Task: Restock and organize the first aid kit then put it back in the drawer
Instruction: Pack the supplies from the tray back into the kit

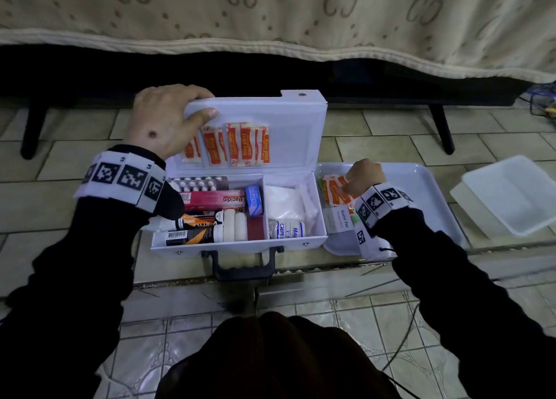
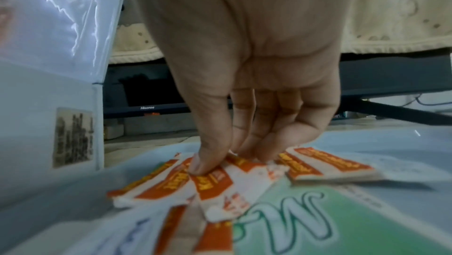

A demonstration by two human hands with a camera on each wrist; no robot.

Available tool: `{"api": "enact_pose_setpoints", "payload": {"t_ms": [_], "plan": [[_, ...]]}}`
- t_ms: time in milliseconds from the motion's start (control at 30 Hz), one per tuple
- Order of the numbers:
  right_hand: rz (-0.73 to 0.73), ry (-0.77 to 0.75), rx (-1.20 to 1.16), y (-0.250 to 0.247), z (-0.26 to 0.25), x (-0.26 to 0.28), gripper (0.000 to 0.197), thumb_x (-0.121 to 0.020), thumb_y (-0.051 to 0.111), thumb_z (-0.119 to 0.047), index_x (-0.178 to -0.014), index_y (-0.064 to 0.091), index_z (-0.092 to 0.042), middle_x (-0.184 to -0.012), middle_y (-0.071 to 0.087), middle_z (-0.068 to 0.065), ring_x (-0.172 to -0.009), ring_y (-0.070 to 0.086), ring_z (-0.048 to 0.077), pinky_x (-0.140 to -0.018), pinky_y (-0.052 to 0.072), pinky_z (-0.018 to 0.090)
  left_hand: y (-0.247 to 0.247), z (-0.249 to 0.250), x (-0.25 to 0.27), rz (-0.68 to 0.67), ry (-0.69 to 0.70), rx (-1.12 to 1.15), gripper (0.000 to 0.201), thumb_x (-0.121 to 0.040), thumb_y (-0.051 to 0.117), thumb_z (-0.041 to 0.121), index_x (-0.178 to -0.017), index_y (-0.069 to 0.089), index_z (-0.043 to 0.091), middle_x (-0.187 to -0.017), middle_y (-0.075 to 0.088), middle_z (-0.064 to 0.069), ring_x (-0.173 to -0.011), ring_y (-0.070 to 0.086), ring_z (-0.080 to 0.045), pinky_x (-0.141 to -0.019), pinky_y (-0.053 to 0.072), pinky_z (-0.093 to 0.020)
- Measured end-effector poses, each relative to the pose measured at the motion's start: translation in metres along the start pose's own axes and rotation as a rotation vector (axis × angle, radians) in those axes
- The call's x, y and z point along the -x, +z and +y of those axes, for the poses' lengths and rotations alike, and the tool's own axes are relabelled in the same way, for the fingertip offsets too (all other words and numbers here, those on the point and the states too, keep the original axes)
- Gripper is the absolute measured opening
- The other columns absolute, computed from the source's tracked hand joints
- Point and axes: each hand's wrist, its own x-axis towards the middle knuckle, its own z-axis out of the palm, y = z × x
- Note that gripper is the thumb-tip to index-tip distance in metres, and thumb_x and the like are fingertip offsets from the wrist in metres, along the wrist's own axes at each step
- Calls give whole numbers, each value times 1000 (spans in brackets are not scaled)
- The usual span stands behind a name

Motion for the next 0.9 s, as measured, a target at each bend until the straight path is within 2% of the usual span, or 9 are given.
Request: {"api": "enact_pose_setpoints", "payload": {"t_ms": [67, 133, 167, 267, 333, 433, 567, 700, 900], "plan": [[-23, 15, -9, -1, 1, 1, 32, -78, 72, -22, -99, 62, 0, -85, 61, 11, -93, 63, 24, -64, 48, 24, 0, 0, 0, -6, -8, 1, 35, -93, 52, 37, -119, 60, 16, -115, 65, -12, -110, 55, -32, -98, 35, -41], [-18, 23, -46, -2, 5, 0, 36, -79, 72, -20, -107, 63, 1, -102, 66, 13, -99, 63, 24, -79, 52, 29, -1, 1, 0, -6, -17, 9, 35, -93, 52, 37, -120, 60, 16, -115, 64, -11, -111, 55, -32, -98, 34, -41], [-14, 20, -95, -5, 6, 2, 34, -80, 70, -17, -108, 64, 1, -105, 66, 15, -93, 62, 24, -80, 51, 30, -1, 1, 1, -8, -21, 10, 35, -93, 52, 37, -120, 60, 16, -115, 64, -11, -111, 55, -32, -99, 34, -41], [34, -60, -195, -27, 8, 18, 25, -82, 69, -18, -94, 70, 4, -76, 65, 10, -67, 56, 19, -64, 47, 26, -2, 2, 1, -17, -26, 9, 38, -93, 50, 41, -121, 59, 17, -117, 64, -11, -113, 54, -32, -100, 33, -41], [82, -127, -308, -52, 7, 32, 22, -83, 68, -20, -91, 68, 0, -68, 63, 5, -59, 55, 14, -61, 45, 21, -2, 2, 2, -31, -35, 24, 48, -88, 44, 48, -120, 60, 17, -117, 64, -10, -113, 54, -32, -101, 32, -42], [340, -323, -454, -95, -9, 54, 16, -78, 72, -16, -92, 65, -17, -63, 54, -10, -52, 46, -6, -50, 37, 4, -3, 2, 2, -40, -44, 34, 56, -81, 37, 52, -119, 61, 18, -118, 64, -9, -113, 54, -31, -101, 32, -42], [370, -593, -776, -110, -56, 70, 21, -67, 80, -13, -65, 63, -25, -49, 59, -20, -50, 50, -10, -57, 45, 16, -3, 2, 1, -43, -38, 7, 51, -85, 39, 50, -119, 60, 18, -117, 65, -9, -112, 55, -30, -100, 34, -42], [391, -651, -660, -89, -97, 70, 15, -72, 76, -13, -87, 72, -14, -67, 62, -10, -50, 51, -16, -59, 42, 4, -2, 1, 0, -33, -35, -4, 37, -93, 47, 42, -120, 59, 19, -119, 64, -8, -114, 54, -30, -101, 32, -40], [398, -640, -525, -69, -111, 71, 14, -78, 72, -12, -92, 71, -9, -78, 63, -2, -67, 56, 3, -61, 43, 7, -1, 1, -1, -18, -34, 6, 35, -93, 47, 40, -120, 59, 22, -118, 63, -5, -115, 52, -28, -104, 28, -39]]}}
